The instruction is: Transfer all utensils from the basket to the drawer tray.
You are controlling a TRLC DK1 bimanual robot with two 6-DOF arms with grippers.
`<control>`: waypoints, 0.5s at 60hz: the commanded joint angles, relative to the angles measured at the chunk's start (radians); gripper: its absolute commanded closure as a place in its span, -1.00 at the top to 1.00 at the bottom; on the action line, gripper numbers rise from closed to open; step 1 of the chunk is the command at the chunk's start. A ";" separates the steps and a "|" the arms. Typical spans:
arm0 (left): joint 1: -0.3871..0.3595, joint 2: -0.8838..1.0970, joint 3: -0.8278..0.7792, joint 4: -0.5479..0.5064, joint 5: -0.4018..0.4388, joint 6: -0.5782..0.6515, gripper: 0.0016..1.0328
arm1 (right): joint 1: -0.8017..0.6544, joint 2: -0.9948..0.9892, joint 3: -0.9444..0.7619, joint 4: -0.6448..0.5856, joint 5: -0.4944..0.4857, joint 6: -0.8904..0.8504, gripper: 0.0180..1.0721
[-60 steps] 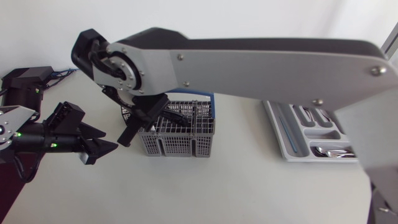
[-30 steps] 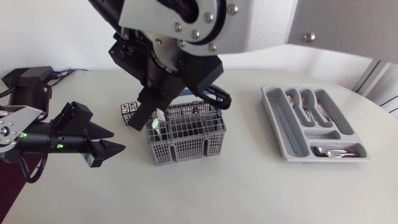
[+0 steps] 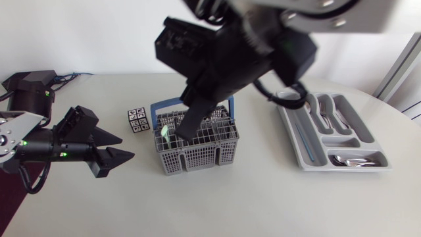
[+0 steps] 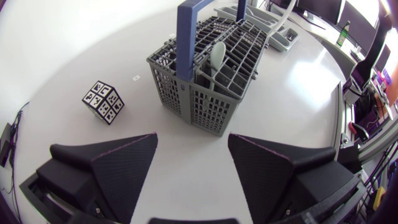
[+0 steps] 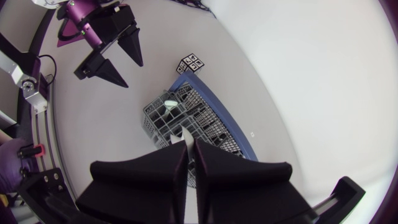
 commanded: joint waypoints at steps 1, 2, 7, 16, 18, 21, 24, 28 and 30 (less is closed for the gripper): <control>0.004 -0.010 -0.024 0.004 0.009 -0.015 0.55 | -0.037 -0.099 -0.043 -0.042 -0.029 -0.076 -0.89; 0.004 -0.010 -0.022 0.004 0.009 -0.016 0.55 | -0.043 -0.108 -0.049 -0.049 -0.034 -0.084 -0.89; -0.005 -0.010 -0.022 0.004 0.009 -0.020 0.55 | -0.092 -0.179 -0.114 -0.098 -0.048 -0.163 -0.89; -0.020 -0.008 -0.019 0.004 0.009 -0.021 0.55 | -0.259 -0.305 -0.264 -0.118 -0.101 -0.363 -0.89; -0.023 -0.008 -0.018 0.004 0.009 -0.023 0.55 | -0.310 -0.323 -0.287 -0.131 -0.124 -0.407 -0.89; -0.029 -0.008 -0.015 0.004 0.007 -0.027 0.55 | -0.394 -0.344 -0.324 -0.146 -0.137 -0.487 -0.89; -0.031 -0.008 -0.013 0.004 0.007 -0.030 0.55 | -0.466 -0.364 -0.353 -0.167 -0.160 -0.565 -0.89; -0.043 -0.008 -0.010 0.004 0.004 -0.038 0.55 | -0.575 -0.389 -0.393 -0.184 -0.175 -0.699 -0.89; -0.051 -0.008 -0.008 0.004 0.003 -0.043 0.55 | -0.646 -0.403 -0.417 -0.183 -0.178 -0.795 -0.89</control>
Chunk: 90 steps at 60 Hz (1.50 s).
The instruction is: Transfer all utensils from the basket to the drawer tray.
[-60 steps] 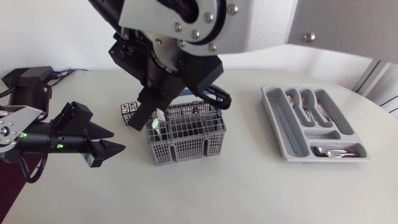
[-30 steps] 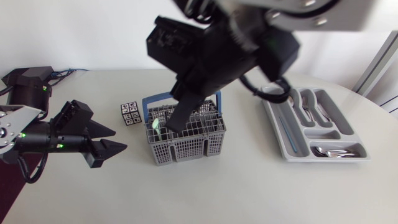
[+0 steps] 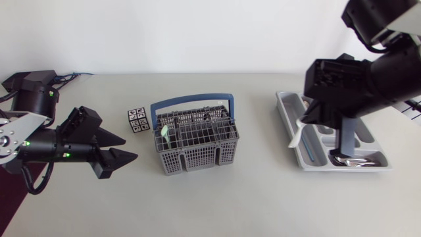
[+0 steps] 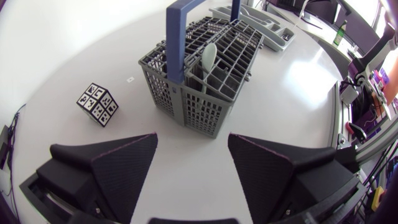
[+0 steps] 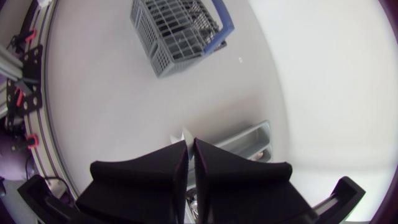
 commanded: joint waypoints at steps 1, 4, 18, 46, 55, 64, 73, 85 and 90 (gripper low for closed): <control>-0.018 -0.007 -0.008 0.004 0.001 -0.025 0.55 | -0.118 -0.037 -0.054 -0.019 -0.016 -0.231 -0.89; -0.025 -0.007 -0.007 0.004 -0.002 -0.028 0.55 | -0.193 -0.036 -0.077 -0.013 -0.016 -0.328 -0.89; -0.033 -0.010 -0.010 0.004 -0.003 -0.035 0.55 | -0.500 0.052 -0.149 0.098 0.034 -0.701 -0.89; -0.053 -0.010 -0.007 0.004 -0.009 -0.048 0.55 | -0.704 0.260 -0.232 0.361 0.220 -1.057 -0.79; -0.053 -0.014 -0.008 0.004 -0.012 -0.049 0.55 | -0.682 0.311 -0.246 0.407 0.257 -1.075 -0.79; -0.053 -0.018 -0.013 0.004 -0.014 -0.049 0.55 | -0.648 0.326 -0.318 0.476 0.290 -1.103 -0.79; -0.059 -0.018 -0.011 0.004 -0.014 -0.052 0.55 | -0.622 0.381 -0.350 0.579 0.297 -1.098 -0.70; -0.059 -0.022 -0.016 0.004 -0.017 -0.052 0.55 | -0.596 0.381 -0.341 0.670 0.270 -1.021 0.02; -0.056 -0.031 -0.016 0.002 -0.015 -0.052 0.55 | -0.587 0.343 -0.309 0.687 0.237 -0.974 0.23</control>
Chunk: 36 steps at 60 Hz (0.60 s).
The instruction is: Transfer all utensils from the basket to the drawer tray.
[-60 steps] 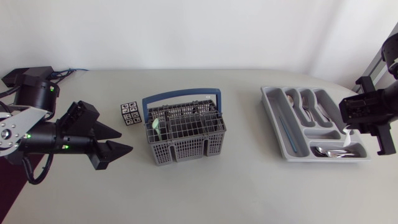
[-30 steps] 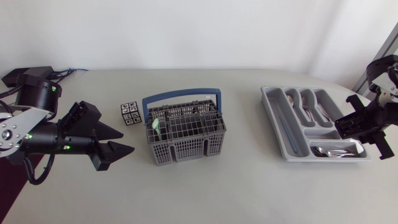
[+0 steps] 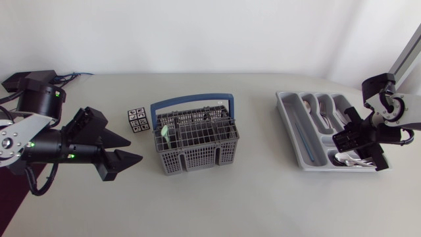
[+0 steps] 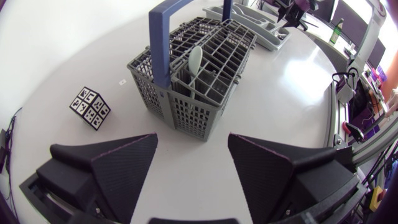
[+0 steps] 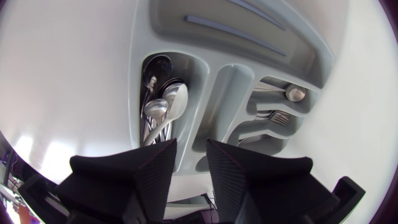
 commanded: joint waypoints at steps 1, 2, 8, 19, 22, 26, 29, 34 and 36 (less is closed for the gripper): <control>-0.003 -0.028 -0.016 0.002 0.000 -0.019 0.55 | 0.014 -0.045 0.036 0.006 -0.031 0.047 0.27; -0.004 -0.033 -0.018 0.001 0.000 -0.021 0.55 | 0.014 -0.061 0.042 0.002 -0.045 0.050 0.30; -0.023 -0.044 -0.011 0.002 -0.002 -0.047 0.55 | 0.028 -0.104 0.068 0.002 -0.073 0.105 0.45; -0.110 -0.054 -0.007 0.013 -0.037 -0.113 0.55 | 0.123 -0.220 0.048 -0.027 -0.142 0.323 0.63; -0.135 -0.054 -0.002 0.033 -0.060 -0.139 0.55 | 0.161 -0.252 0.020 -0.026 -0.151 0.372 0.63; -0.176 -0.053 0.004 0.067 -0.106 -0.176 0.55 | 0.223 -0.275 -0.001 -0.011 -0.149 0.464 0.63; -0.220 -0.051 0.016 0.096 -0.169 -0.211 0.54 | 0.266 -0.286 -0.011 -0.017 -0.149 0.522 0.63; -0.271 -0.038 0.042 0.116 -0.253 -0.251 0.48 | 0.329 -0.297 -0.023 -0.020 -0.146 0.613 0.63; -0.308 -0.025 0.059 0.119 -0.312 -0.263 0.48 | 0.365 -0.303 -0.029 -0.032 -0.146 0.662 0.63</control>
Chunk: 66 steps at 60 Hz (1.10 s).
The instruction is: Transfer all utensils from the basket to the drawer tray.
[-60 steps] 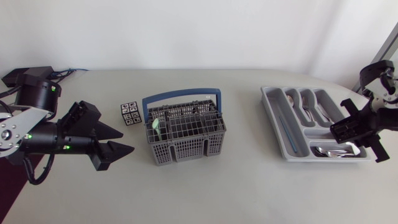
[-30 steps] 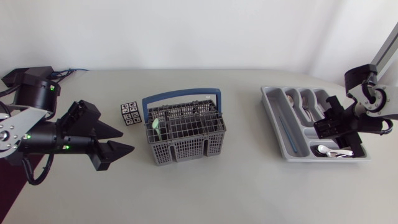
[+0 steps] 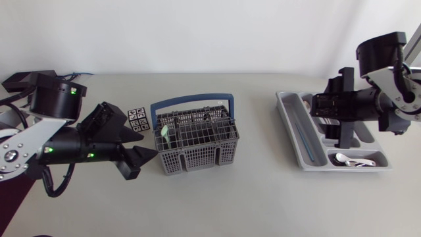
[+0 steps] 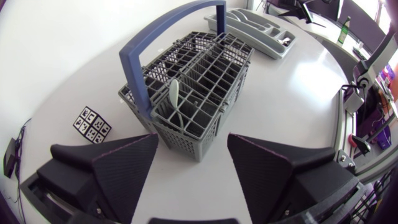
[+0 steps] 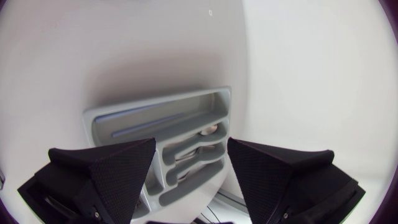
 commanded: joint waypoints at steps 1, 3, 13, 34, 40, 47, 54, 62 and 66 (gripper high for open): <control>-0.064 0.020 0.050 0.022 -0.081 -0.058 0.48 | 0.067 -0.013 -0.044 -0.020 0.004 0.147 0.63; -0.091 0.028 0.055 0.041 -0.138 -0.065 0.48 | 0.089 -0.011 -0.044 -0.022 0.005 0.184 0.63; -0.144 0.074 0.096 0.080 -0.233 -0.098 0.34 | 0.181 0.021 -0.041 -0.026 0.018 0.337 0.63; -0.249 0.201 0.117 0.186 -0.475 -0.094 0.13 | 0.291 0.059 -0.035 -0.022 0.018 0.483 0.63; -0.259 0.218 0.119 0.206 -0.492 -0.095 -0.02 | 0.306 0.067 -0.038 -0.020 0.018 0.495 0.63; -0.268 0.226 0.119 0.215 -0.507 -0.097 -0.21 | 0.306 0.072 -0.041 -0.014 0.018 0.498 0.63; -0.282 0.224 0.111 0.229 -0.517 -0.097 -0.44 | 0.306 0.073 -0.047 -0.011 0.018 0.498 0.63; -0.286 0.223 0.110 0.232 -0.518 -0.097 -0.70 | 0.316 0.073 -0.048 -0.009 0.018 0.504 0.63; -0.286 0.218 0.110 0.232 -0.518 -0.097 -0.79 | 0.317 0.073 -0.050 -0.009 0.018 0.506 0.63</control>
